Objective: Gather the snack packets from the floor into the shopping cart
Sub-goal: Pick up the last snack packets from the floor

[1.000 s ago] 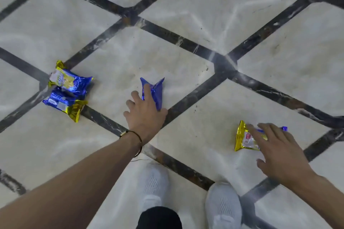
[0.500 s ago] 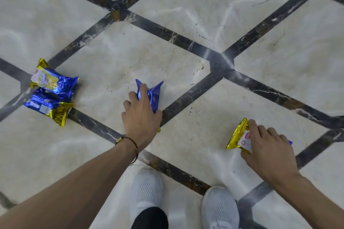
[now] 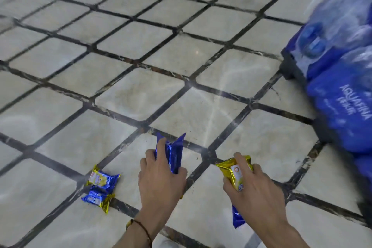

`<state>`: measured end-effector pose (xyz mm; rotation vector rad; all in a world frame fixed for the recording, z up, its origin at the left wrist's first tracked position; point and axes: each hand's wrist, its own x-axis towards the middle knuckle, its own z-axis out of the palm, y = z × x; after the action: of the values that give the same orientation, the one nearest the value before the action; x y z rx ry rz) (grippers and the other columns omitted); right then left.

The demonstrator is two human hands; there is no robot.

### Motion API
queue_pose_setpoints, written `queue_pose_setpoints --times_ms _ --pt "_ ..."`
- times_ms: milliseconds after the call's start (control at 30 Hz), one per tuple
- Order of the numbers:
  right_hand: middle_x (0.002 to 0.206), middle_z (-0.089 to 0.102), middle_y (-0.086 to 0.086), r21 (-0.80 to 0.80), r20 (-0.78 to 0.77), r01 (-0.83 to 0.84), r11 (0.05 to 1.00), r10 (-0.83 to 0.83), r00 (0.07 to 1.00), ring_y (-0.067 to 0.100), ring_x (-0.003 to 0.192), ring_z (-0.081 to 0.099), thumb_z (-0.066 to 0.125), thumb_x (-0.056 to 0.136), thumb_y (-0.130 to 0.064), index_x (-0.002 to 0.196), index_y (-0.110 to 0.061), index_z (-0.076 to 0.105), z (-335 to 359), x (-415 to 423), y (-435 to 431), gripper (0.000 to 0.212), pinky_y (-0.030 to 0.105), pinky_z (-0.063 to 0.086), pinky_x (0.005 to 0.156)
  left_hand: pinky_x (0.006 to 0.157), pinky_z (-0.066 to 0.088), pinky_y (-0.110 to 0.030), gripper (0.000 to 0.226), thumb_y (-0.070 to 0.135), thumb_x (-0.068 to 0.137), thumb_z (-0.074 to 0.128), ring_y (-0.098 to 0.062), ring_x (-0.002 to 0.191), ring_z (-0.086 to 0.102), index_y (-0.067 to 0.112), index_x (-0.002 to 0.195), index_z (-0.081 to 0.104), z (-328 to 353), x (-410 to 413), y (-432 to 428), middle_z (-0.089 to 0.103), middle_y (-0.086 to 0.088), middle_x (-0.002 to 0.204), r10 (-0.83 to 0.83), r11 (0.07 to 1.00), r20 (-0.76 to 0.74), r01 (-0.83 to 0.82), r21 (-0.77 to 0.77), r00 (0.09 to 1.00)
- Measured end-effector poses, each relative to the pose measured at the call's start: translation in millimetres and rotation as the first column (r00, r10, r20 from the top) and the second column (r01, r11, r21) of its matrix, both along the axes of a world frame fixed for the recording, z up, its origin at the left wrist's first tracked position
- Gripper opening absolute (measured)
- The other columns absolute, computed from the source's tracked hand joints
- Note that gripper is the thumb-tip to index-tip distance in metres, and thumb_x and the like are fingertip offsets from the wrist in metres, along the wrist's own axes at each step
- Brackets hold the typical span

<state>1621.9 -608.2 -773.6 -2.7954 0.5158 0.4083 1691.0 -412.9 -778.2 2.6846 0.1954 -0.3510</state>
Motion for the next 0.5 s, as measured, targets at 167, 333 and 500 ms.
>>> queue_pose_setpoints --times_ms 167,333,500 --pt "0.099 0.053 -0.002 0.018 0.082 0.142 0.990 -0.143 0.986 0.025 0.085 0.063 0.041 0.087 -0.064 0.135 -0.044 0.022 157 44 -30 0.056 0.033 0.045 0.062 0.081 0.050 -0.039 0.085 0.035 0.074 0.070 -0.023 0.110 0.046 0.033 0.145 0.024 162 41 -42 0.046 0.001 0.121 -0.105 0.990 0.069 0.111 -0.091 0.992" --pt "0.109 0.057 -0.004 -0.041 0.181 0.188 0.981 -0.178 0.967 0.021 0.090 0.064 0.040 0.086 -0.069 0.137 -0.045 0.021 318 57 -57 0.059 0.034 0.039 0.059 0.078 0.050 -0.036 0.082 0.036 0.073 0.066 -0.021 0.102 0.044 0.034 0.142 0.024 323 63 -70 0.044 0.004 0.113 -0.220 0.969 0.124 0.231 -0.087 0.968" --pt "0.114 0.056 -0.003 0.011 0.321 0.289 0.957 -0.277 0.905 0.021 0.099 0.062 0.042 0.086 -0.068 0.138 -0.044 0.025 464 41 -69 0.060 0.034 0.043 0.067 0.081 0.052 -0.038 0.078 0.036 0.072 0.066 -0.020 0.105 0.046 0.036 0.140 0.026 474 54 -95 0.044 0.006 0.111 -0.195 0.962 0.220 0.230 -0.148 0.956"
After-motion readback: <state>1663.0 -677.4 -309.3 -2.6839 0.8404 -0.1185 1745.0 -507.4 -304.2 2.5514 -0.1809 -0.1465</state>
